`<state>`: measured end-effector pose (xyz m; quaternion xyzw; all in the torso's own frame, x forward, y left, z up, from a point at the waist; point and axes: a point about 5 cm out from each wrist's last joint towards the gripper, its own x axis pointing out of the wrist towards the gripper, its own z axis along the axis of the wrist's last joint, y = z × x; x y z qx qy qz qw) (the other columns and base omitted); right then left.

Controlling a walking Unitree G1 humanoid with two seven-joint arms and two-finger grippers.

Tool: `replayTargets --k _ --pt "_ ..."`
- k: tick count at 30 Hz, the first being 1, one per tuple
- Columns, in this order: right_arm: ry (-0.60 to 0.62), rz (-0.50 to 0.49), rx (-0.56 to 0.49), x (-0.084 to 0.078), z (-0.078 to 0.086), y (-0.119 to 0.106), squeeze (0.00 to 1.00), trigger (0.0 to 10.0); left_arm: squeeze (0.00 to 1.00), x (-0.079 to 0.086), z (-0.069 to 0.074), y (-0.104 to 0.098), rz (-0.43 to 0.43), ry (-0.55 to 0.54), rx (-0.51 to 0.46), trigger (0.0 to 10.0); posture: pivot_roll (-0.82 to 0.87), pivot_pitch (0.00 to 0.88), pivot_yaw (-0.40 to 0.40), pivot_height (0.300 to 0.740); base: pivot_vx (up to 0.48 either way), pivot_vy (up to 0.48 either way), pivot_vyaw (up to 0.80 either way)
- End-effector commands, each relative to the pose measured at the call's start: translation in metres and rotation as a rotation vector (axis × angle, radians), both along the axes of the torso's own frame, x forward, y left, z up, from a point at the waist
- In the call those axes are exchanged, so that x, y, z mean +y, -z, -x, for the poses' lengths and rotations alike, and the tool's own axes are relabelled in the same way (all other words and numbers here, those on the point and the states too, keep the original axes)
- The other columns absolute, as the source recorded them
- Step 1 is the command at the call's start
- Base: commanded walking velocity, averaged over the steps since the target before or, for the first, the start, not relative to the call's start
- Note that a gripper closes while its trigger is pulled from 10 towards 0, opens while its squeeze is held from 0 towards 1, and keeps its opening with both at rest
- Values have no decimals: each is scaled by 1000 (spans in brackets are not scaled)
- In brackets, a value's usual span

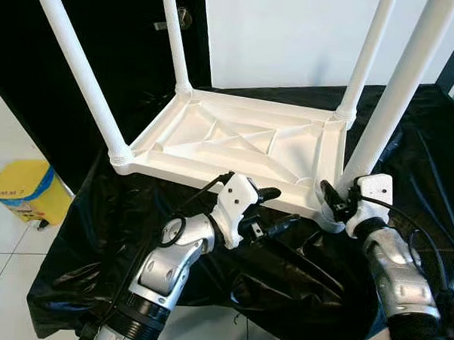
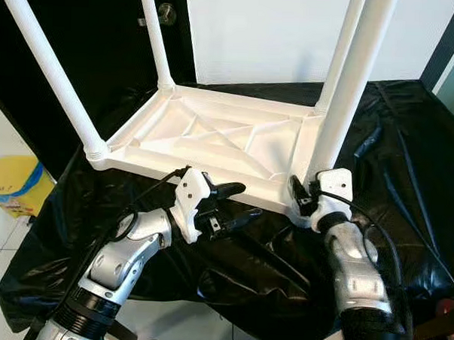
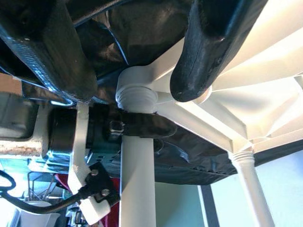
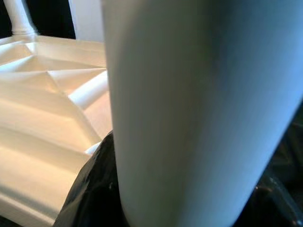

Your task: Building children table

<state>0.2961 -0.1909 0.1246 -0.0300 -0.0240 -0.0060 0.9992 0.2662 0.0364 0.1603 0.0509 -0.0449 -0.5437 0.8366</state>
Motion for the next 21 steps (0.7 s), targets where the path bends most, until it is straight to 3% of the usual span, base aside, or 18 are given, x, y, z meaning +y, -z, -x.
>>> replayTargets --k 1,6,8,11,21 --pt "89 -17 82 -4 5 16 0 10000 0 2 -1 3 -8 -44 8 10000 -150 23 47 740 0 0 0" --pt "201 -41 82 2 8 18 0 10000 0 1 -1 3 -6 -45 10 10000 -152 26 46 740 0 0 0" --pt "319 -94 92 18 11 22 0 10000 0 0 -1 3 -2 -46 11 10000 -152 31 50 740 0 0 0" --pt "310 -127 95 31 11 22 0 10000 0 0 -1 2 1 -45 13 10000 -153 33 52 740 0 0 0" --pt "339 -124 82 29 13 17 0 10000 0 2 0 3 -5 -41 15 10000 -153 41 63 740 0 0 0"
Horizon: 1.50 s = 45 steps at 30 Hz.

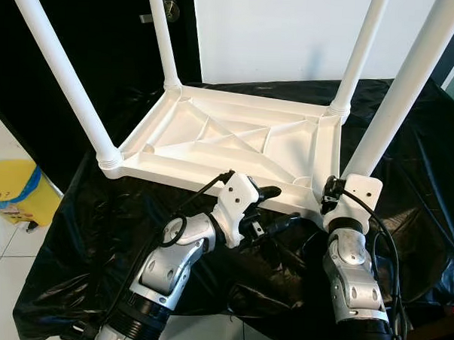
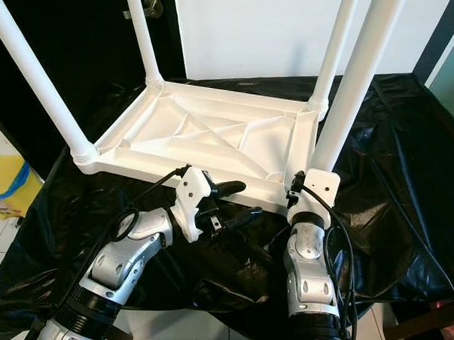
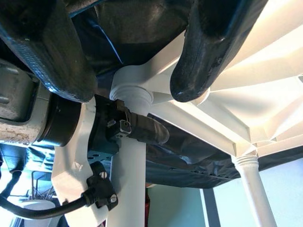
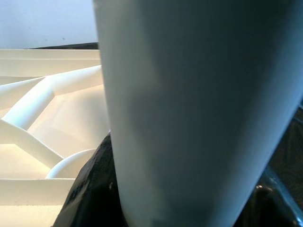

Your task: Building children table

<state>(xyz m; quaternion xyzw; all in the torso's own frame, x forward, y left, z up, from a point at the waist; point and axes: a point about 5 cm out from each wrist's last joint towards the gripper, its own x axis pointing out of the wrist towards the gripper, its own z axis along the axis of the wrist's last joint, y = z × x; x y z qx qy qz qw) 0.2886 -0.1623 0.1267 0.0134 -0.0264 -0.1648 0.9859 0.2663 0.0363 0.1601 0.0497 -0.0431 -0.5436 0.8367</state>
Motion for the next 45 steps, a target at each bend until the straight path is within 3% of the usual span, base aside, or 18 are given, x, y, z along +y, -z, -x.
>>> replayTargets --k 1,10,11,22,23,34,41,45 --pt "21 -43 85 1 6 18 0 10000 0 2 0 2 -6 -40 11 10000 -153 41 64 740 0 0 0" --pt "-17 -20 47 0 6 12 0 10000 0 2 -1 3 -10 -35 10 10000 -155 42 66 740 0 0 0" --pt "-34 -15 42 -1 5 12 1000 10000 0 2 -1 3 -11 -35 10 10000 -156 41 67 740 0 0 0" --pt "-179 7 -56 -11 9 2 1000 10000 0 0 -1 2 -7 -30 3 10000 -157 37 64 740 0 0 0" --pt "-217 10 -63 -14 11 3 0 10000 0 0 -1 2 -8 -31 2 10000 -158 38 63 740 0 0 0" --pt "-544 86 -81 -34 29 6 0 10000 0 -1 -2 1 -9 -25 0 10000 -167 35 72 740 0 0 0" --pt "-593 144 -58 -43 24 5 0 10000 0 -3 -4 -1 -8 -20 -8 10000 -174 28 76 740 0 0 0" --pt "-686 210 -40 -48 11 0 0 10000 0 -4 -4 -1 -11 -15 -11 10000 -178 17 79 740 0 0 0"
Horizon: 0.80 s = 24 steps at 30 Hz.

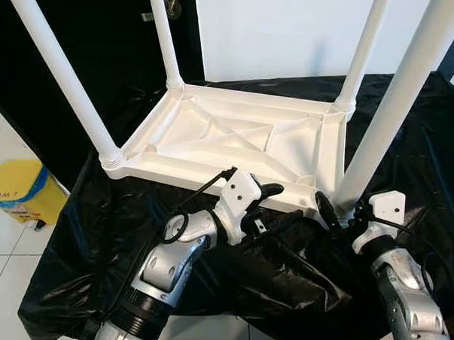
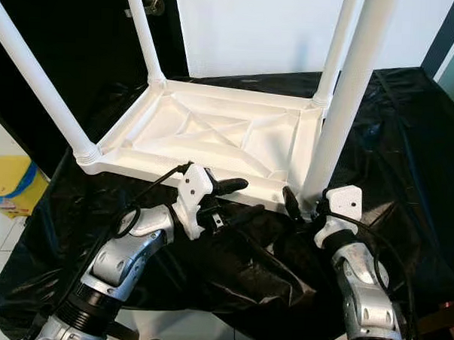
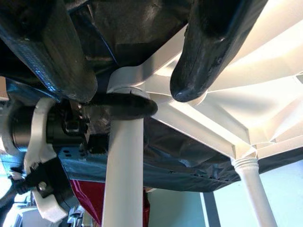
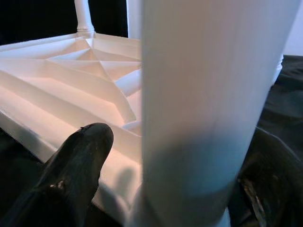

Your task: Building children table

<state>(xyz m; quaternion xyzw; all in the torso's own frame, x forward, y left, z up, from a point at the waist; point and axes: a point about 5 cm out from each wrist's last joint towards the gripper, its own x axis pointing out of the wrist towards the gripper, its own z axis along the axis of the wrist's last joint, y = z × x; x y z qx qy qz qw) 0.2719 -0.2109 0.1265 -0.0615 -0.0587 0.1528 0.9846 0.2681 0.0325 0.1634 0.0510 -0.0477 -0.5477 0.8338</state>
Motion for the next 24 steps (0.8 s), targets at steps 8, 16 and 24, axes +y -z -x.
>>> replayTargets --k 8,16,24 --pt "-165 113 28 0 -17 -3 0 5333 0 -1 -4 2 -13 -22 -8 10000 -175 10 78 740 0 0 0" --pt "-179 133 76 -4 -18 7 0 0 0 0 -3 2 -13 -21 -12 10000 -170 0 80 740 0 0 0" --pt "-163 105 92 -7 -16 11 0 10000 0 0 -4 2 -14 -17 -14 10000 -172 0 82 740 0 0 0"
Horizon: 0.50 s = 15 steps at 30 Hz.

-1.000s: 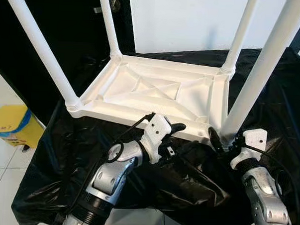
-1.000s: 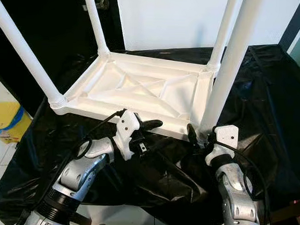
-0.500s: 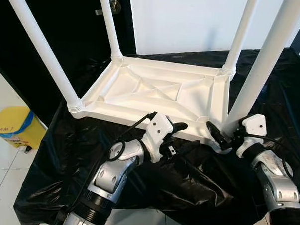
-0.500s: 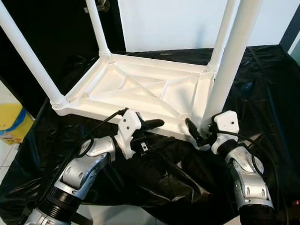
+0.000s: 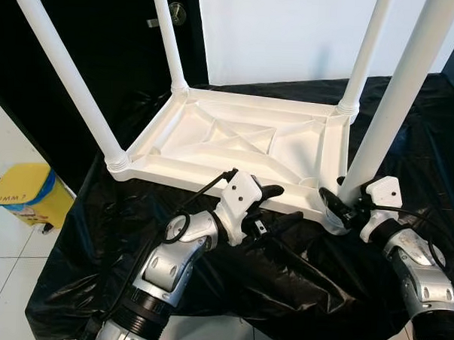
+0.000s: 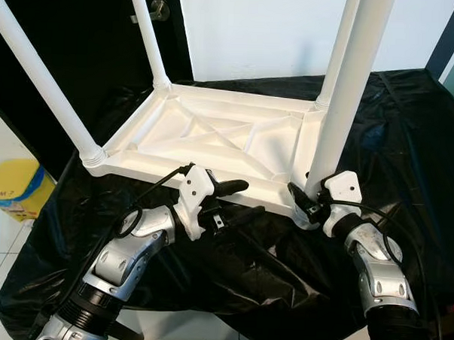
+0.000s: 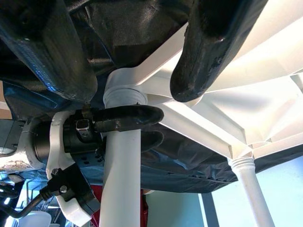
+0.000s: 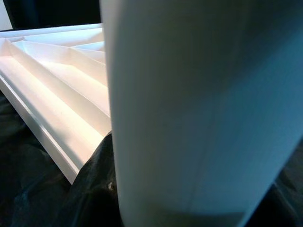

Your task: Building children table

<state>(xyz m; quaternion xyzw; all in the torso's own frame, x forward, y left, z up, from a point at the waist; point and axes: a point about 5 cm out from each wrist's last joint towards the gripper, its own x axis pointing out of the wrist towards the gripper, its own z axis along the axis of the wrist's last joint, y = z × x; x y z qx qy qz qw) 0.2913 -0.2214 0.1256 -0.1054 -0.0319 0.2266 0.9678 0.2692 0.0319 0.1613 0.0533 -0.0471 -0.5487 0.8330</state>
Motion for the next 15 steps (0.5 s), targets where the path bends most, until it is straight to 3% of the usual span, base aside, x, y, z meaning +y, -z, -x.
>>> replayTargets --k 1,2,6,15 --pt "29 -1 49 2 3 11 0 10000 0 0 -2 0 -10 -18 -12 10000 -173 0 83 740 0 0 0" --pt "29 -1 49 2 3 11 0 10000 0 0 -2 0 -10 -18 -12 10000 -173 0 83 740 0 0 0" --pt "274 2 56 -3 1 15 0 10000 0 -1 0 1 -10 -13 -7 10000 -175 0 83 740 0 0 0" --pt "465 -95 65 6 7 20 0 10000 0 -1 2 3 -11 -6 0 10000 -180 4 87 740 0 0 0"
